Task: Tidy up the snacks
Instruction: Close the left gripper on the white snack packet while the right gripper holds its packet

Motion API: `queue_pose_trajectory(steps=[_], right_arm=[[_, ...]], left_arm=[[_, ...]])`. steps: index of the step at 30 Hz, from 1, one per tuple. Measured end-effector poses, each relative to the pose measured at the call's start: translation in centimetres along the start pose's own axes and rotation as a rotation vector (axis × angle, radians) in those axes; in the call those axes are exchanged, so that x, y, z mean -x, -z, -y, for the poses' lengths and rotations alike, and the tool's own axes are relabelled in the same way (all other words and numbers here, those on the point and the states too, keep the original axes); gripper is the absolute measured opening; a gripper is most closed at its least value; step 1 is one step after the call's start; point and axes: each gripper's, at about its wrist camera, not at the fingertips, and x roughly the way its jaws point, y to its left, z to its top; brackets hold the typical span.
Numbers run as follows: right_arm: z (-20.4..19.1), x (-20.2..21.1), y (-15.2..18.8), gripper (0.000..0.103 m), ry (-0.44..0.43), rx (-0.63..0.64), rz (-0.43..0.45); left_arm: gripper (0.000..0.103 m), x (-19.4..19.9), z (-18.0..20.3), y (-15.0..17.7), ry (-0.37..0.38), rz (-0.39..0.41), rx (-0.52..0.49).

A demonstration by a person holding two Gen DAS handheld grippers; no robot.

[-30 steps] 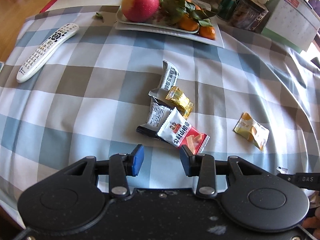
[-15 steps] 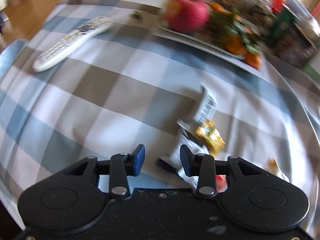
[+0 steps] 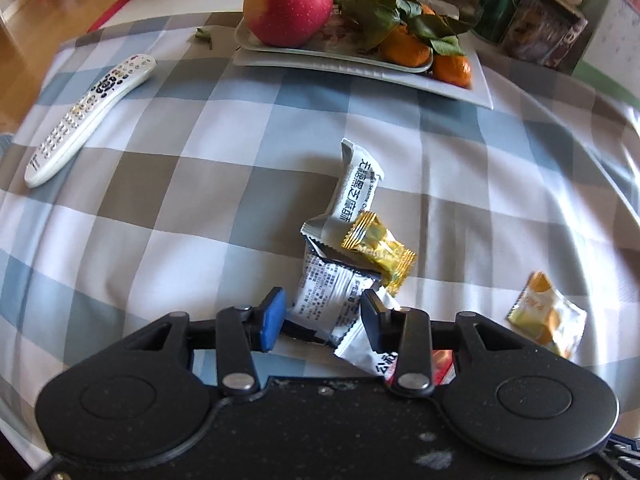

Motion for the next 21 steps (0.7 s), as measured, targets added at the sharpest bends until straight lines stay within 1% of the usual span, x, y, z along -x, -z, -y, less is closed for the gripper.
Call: queue_pose_trajectory(steps=[3,5,7,11,15,16,17,18,21], right_arm=[[-0.1,0.1,0.0,0.028,-0.002,0.003,0.002],[-0.2,0.0,0.0,0.028,-0.001,0.003,0.000],[-0.2,-0.2,0.0,0.028,0.000,0.002,-0.010],[-0.3,-0.5,0.0,0.028,0.001,0.000,-0.020],[-0.5,-0.5,-0.2,0.028,-0.006,0.004,-0.023],[-0.6,-0.5,-0.2,0.028,-0.009,0.007,-0.024],[-0.7,-0.5,-0.3,0.028,-0.011,0.011,-0.026],[-0.8,-0.5,-0.3,0.028,-0.014,0.016,-0.027],[-1.1,-0.4,-0.2,0.028,-0.017,0.025,-0.028]], left_arm=[[0.044,-0.1,0.4,0.1,-0.006,0.005,-0.037],[0.045,-0.2,0.6,0.2,0.003,0.006,-0.047],[0.045,-0.7,0.7,0.1,0.014,-0.007,-0.048],[0.045,-1.7,1.0,-0.1,-0.016,-0.020,-0.049],[0.045,-1.8,1.2,-0.3,-0.017,-0.011,-0.052],[0.043,-1.7,1.3,-0.3,-0.019,-0.009,-0.055],[0.039,-1.7,1.3,-0.3,-0.016,-0.009,-0.060],[0.036,-1.6,1.3,-0.3,-0.022,-0.006,-0.060],[0.034,-1.3,1.0,-0.3,-0.023,-0.017,-0.034]])
